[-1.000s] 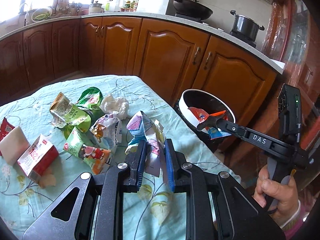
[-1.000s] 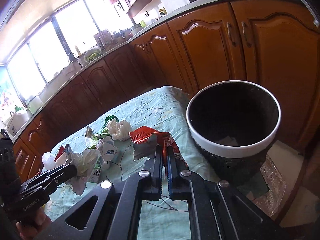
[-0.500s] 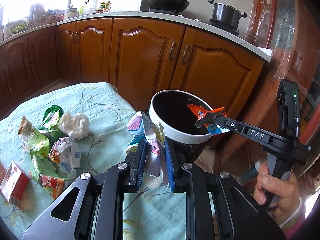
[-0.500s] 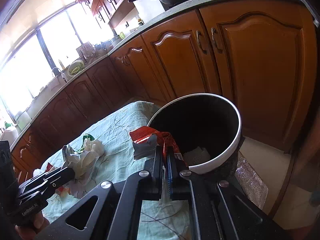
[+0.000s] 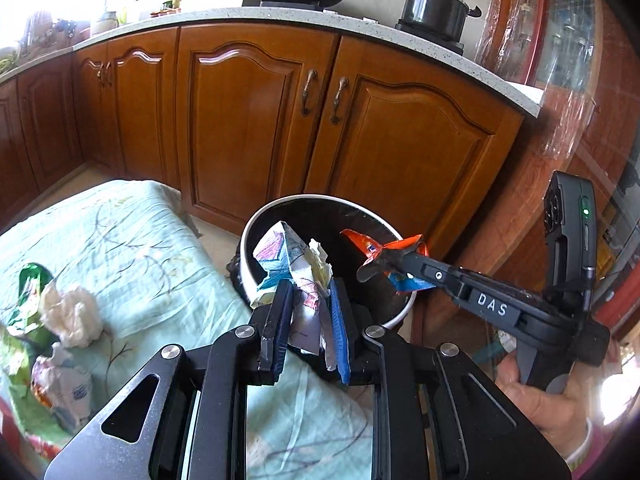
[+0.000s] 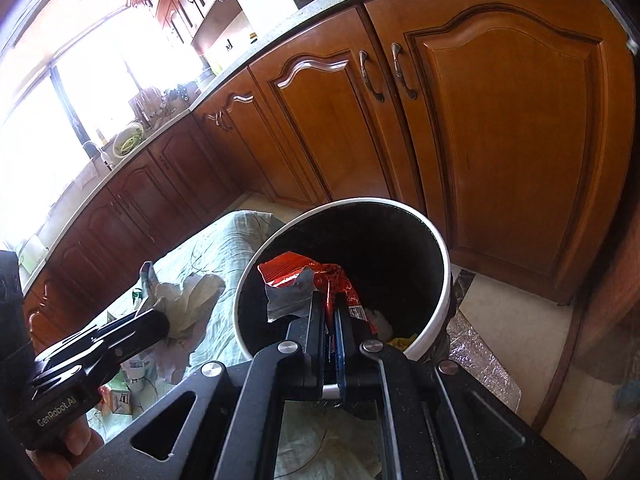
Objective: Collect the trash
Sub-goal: 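Carry both items to the bin and open both tools to release them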
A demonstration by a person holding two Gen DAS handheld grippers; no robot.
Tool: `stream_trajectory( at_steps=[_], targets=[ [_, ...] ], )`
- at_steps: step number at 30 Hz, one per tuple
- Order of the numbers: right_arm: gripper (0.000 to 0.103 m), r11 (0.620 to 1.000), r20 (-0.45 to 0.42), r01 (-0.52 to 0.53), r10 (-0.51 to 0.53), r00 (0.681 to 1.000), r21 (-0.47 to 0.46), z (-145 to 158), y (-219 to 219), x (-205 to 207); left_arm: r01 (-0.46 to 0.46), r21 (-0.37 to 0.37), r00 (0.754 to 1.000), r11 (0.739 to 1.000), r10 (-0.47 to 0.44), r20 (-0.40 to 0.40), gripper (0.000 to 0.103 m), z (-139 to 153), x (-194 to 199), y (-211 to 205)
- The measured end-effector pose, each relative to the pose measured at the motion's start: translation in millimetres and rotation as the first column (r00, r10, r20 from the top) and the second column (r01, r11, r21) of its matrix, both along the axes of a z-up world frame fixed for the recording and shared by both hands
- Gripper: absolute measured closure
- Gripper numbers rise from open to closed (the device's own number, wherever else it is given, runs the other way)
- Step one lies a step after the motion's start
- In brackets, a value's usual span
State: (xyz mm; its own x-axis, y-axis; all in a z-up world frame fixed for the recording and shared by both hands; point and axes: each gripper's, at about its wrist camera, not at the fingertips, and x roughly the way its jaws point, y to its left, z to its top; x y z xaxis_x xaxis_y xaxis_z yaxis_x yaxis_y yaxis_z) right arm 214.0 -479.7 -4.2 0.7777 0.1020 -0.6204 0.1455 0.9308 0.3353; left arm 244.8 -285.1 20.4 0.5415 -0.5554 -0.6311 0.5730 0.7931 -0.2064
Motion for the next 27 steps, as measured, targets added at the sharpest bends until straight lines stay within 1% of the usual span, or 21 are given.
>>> stream_trajectory(
  at_steps=[3, 5, 6, 7, 8, 9, 10, 11, 13, 14, 16, 18, 20, 22, 23, 25, 27],
  targets=[
    [0.098, 1.0, -0.013, 0.003, -0.002, 1.0, 0.005, -0.7, -5.5, 9.1, 0.009, 0.011, 1.0, 1.0, -0.009, -0.014, 0.085, -3.5, 12.9, -15.3],
    [0.094, 1.0, -0.022, 0.006, -0.006, 1.0, 0.01, -2.1, -10.5, 15.5, 0.015, 0.02, 1.0, 1.0, -0.015, -0.025, 0.085, -7.0, 20.9, -24.1],
    [0.093, 1.0, -0.031, 0.009, -0.008, 0.999, 0.013, -2.7, -12.1, 18.8, 0.02, 0.028, 0.999, 0.999, -0.019, -0.032, 0.085, -9.2, 25.2, -29.1],
    [0.091, 1.0, -0.037, 0.006, -0.005, 0.999, 0.022, -3.8, -13.9, 21.6, 0.026, 0.036, 0.999, 0.999, -0.025, -0.044, 0.083, -12.1, 28.8, -32.9],
    [0.083, 1.0, -0.045, 0.009, -0.008, 0.999, 0.025, -4.8, -15.4, 24.0, 0.031, 0.045, 0.998, 0.999, -0.029, -0.06, 0.082, -15.1, 32.2, -36.1],
    [0.079, 1.0, -0.05, 0.012, -0.01, 0.999, 0.025, -5.5, -16.3, 23.5, 0.033, 0.049, 0.997, 0.998, -0.029, -0.071, 0.079, -16.7, 35.0, -37.8],
    [0.07, 1.0, -0.049, 0.011, -0.01, 0.999, 0.027, -5.7, -17.5, 22.0, 0.035, 0.051, 0.996, 0.998, -0.03, -0.082, 0.072, -18.7, 37.0, -38.8],
    [0.062, 1.0, -0.047, 0.012, -0.011, 0.999, 0.028, -5.9, -18.7, 21.7, 0.032, 0.049, 0.996, 0.998, -0.028, -0.085, 0.069, -20.0, 37.5, -38.2],
    [0.056, 0.999, -0.038, 0.019, -0.018, 0.999, 0.032, -6.3, -20.8, 18.8, 0.021, 0.047, 0.996, 0.999, -0.017, -0.083, 0.051, -22.6, 37.1, -36.9],
    [0.056, 0.999, -0.036, 0.022, -0.021, 0.999, 0.035, -6.8, -21.4, 17.0, 0.015, 0.039, 0.997, 0.999, -0.011, -0.081, 0.049, -23.2, 35.9, -34.0],
    [0.056, 0.998, -0.034, 0.028, -0.026, 0.999, 0.048, -7.6, -21.8, 15.2, 0.005, 0.03, 0.996, 1.0, -0.002, -0.089, 0.049, -24.1, 33.2, -29.5],
    [0.045, 0.998, -0.024, 0.029, -0.028, 0.999, 0.058, -7.8, -21.6, 10.3, -0.007, 0.017, 0.996, 1.0, 0.008, -0.089, 0.049, -22.9, 27.5, -22.4],
    [0.025, 0.997, -0.003, 0.026, -0.026, 1.0, 0.068, -6.1, -17.6, 2.7, -0.02, 0.009, 0.997, 1.0, 0.021, -0.081, 0.049, -21.9, 21.0, -12.1],
    [0.017, 0.997, 0.022, 0.023, -0.025, 0.999, 0.075, -3.8, -10.9, -3.2, -0.038, 0.004, 0.996, 0.999, 0.038, -0.076, 0.048, -22.9, 13.8, -0.3],
    [0.014, 0.997, 0.033, 0.022, -0.024, 0.999, 0.076, -3.4, -6.7, -7.7, -0.048, -0.003, 0.996, 0.999, 0.047, -0.076, 0.048, -23.2, 7.9, 6.8],
    [0.011, 0.996, 0.053, 0.012, -0.016, 0.998, 0.084, -3.0, 0.6, -15.4, -0.066, -0.014, 0.995, 0.998, 0.064, -0.079, 0.045, -23.8, 0.1, 18.7],
    [0.01, 0.996, 0.068, 0.0, -0.006, 0.998, 0.087, -2.4, 10.2, -22.3, -0.084, -0.023, 0.993, 0.996, 0.082, -0.081, 0.045, -26.9, -10.5, 31.7]
  ],
)
